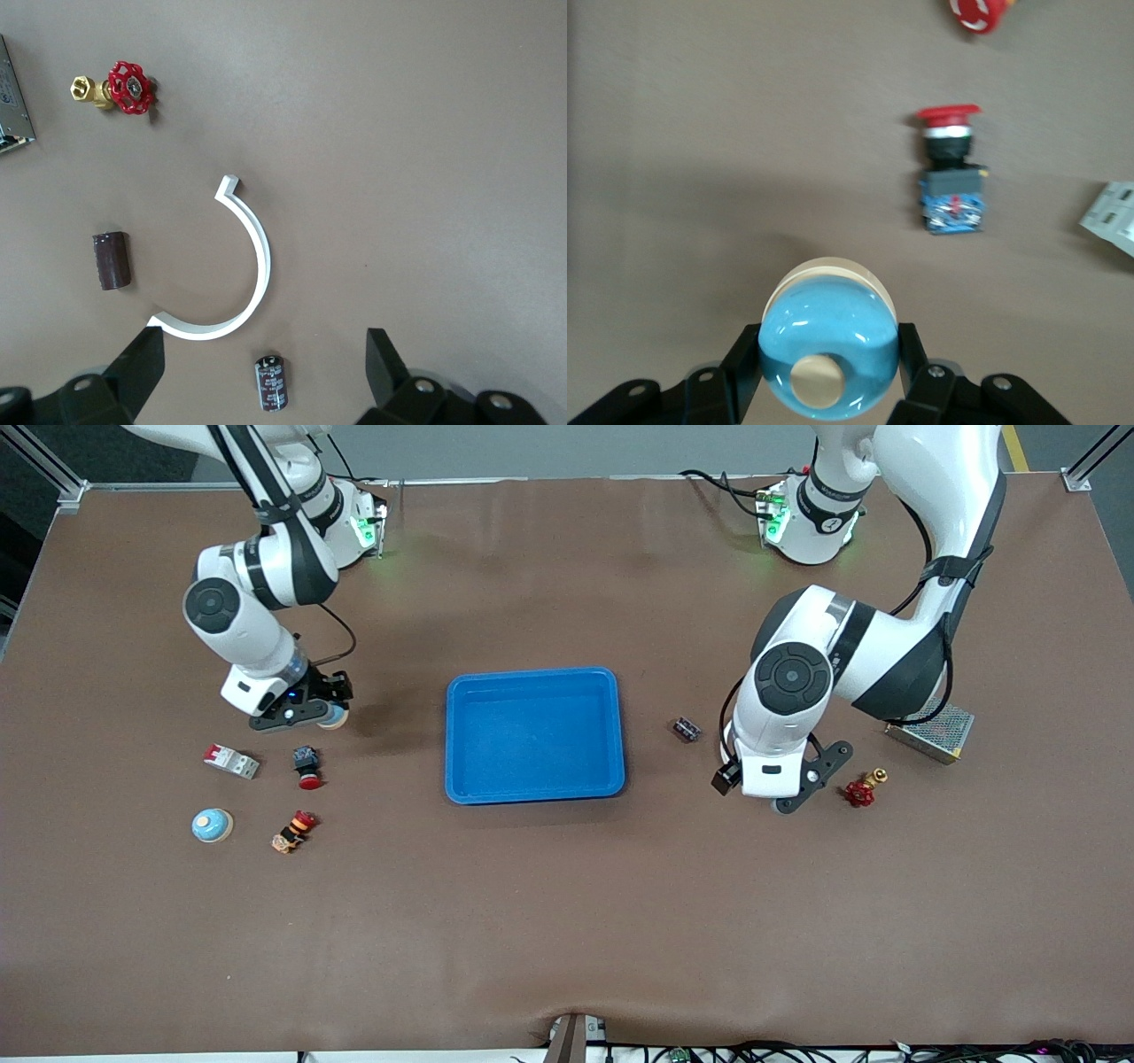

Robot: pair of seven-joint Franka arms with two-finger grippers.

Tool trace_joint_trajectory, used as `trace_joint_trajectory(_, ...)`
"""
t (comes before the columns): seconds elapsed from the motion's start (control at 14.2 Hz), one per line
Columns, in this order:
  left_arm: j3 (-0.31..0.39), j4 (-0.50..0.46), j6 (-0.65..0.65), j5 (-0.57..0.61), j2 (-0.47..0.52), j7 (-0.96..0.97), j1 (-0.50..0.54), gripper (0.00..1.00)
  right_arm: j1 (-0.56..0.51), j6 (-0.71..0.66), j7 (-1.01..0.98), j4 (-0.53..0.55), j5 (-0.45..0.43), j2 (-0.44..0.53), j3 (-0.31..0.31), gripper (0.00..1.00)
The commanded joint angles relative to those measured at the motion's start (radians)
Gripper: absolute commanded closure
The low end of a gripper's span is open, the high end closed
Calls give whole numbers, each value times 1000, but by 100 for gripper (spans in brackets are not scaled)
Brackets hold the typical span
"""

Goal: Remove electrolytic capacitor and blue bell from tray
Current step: 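Carry the bell toward the buttons while the left gripper sets down the capacitor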

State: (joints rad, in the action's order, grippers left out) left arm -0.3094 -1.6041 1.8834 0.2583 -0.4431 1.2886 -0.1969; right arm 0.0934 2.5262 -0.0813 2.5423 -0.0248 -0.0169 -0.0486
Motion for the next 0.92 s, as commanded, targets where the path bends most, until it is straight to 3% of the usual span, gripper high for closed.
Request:
trace_joint_trajectory(0.0, -5, -1, -24, 1, 26, -28, 8, 0, -64, 48, -73, 70, -14, 49, -14, 100)
trace_joint_trajectory(0.14, -5, 9, -33, 2, 26, -28, 10, 0, -107, 114, -136, 107, -14, 44, -14, 100)
trace_joint_trajectory(0.85, -7, 58, -65, 1, 27, -100, 24, 0, -374, 180, -506, 127, -14, -23, -16, 100)
